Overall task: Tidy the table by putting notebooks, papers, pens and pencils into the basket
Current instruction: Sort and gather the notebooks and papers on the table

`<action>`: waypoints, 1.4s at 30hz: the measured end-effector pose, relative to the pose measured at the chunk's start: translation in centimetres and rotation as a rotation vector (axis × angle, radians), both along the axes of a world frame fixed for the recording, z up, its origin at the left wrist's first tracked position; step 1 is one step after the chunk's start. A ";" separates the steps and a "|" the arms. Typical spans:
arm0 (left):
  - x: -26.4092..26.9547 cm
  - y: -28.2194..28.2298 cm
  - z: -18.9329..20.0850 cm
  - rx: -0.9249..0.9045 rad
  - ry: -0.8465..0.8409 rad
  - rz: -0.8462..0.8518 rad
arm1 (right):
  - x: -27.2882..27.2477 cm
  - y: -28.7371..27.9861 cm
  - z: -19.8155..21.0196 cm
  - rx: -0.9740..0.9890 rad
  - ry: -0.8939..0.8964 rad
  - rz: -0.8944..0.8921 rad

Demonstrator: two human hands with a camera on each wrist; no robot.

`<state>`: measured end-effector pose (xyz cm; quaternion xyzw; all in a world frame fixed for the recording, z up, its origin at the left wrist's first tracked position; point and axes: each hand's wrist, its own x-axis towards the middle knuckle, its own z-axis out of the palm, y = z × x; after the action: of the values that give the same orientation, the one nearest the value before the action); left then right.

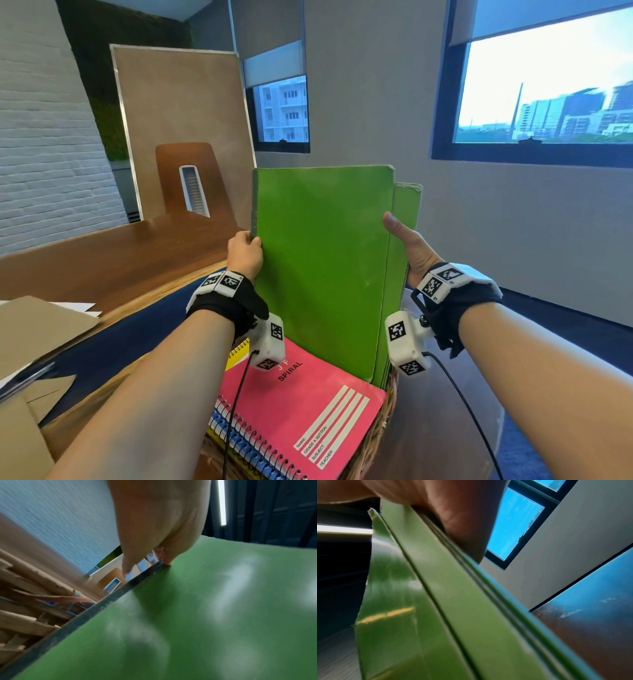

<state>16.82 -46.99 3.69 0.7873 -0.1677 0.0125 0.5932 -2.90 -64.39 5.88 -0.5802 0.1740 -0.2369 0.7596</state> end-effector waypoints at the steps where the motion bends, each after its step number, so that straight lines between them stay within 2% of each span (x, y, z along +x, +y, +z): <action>1: -0.4 0.0 0.1 -0.032 0.012 -0.025 | 0.1 0.0 0.0 -0.022 0.010 0.001; 4: -1.4 -0.4 0.2 -0.056 0.017 -0.145 | 0.2 0.4 0.2 -0.015 0.033 0.053; 8: -2.0 -0.5 -0.1 -0.005 0.033 -0.160 | -0.7 1.4 0.8 -0.029 0.074 0.084; 11: -2.4 0.1 -0.6 0.142 0.025 -0.147 | -1.5 1.5 1.2 -0.030 0.036 0.213; 13: -2.3 0.4 -0.9 0.216 0.048 -0.153 | -1.6 1.6 1.3 -0.031 0.037 0.215; 17: -1.8 1.3 -1.4 0.220 0.093 -0.156 | -1.3 1.6 1.2 -0.028 0.036 0.060; 21: -1.8 2.0 -1.1 0.285 0.081 -0.084 | -0.6 1.5 1.5 -0.169 0.019 -0.346; 25: -2.8 3.2 -0.2 0.334 0.079 -0.046 | 0.1 1.3 1.6 -0.291 0.031 -0.595; 30: -4.0 4.5 0.6 0.374 0.056 -0.044 | -0.2 1.6 2.1 -0.399 0.086 -0.688; 35: -5.3 6.6 1.8 0.360 0.026 -0.041 | 0.1 2.8 2.2 -0.423 0.080 -0.766; 42: -6.5 9.6 3.1 0.387 -0.001 -0.014 | 0.0 3.1 2.6 -0.435 0.204 -0.800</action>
<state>10.30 -37.38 6.79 0.8856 -0.1725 -0.0238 0.4306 -2.85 -61.33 8.50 -0.6337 0.4042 -0.4838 0.4483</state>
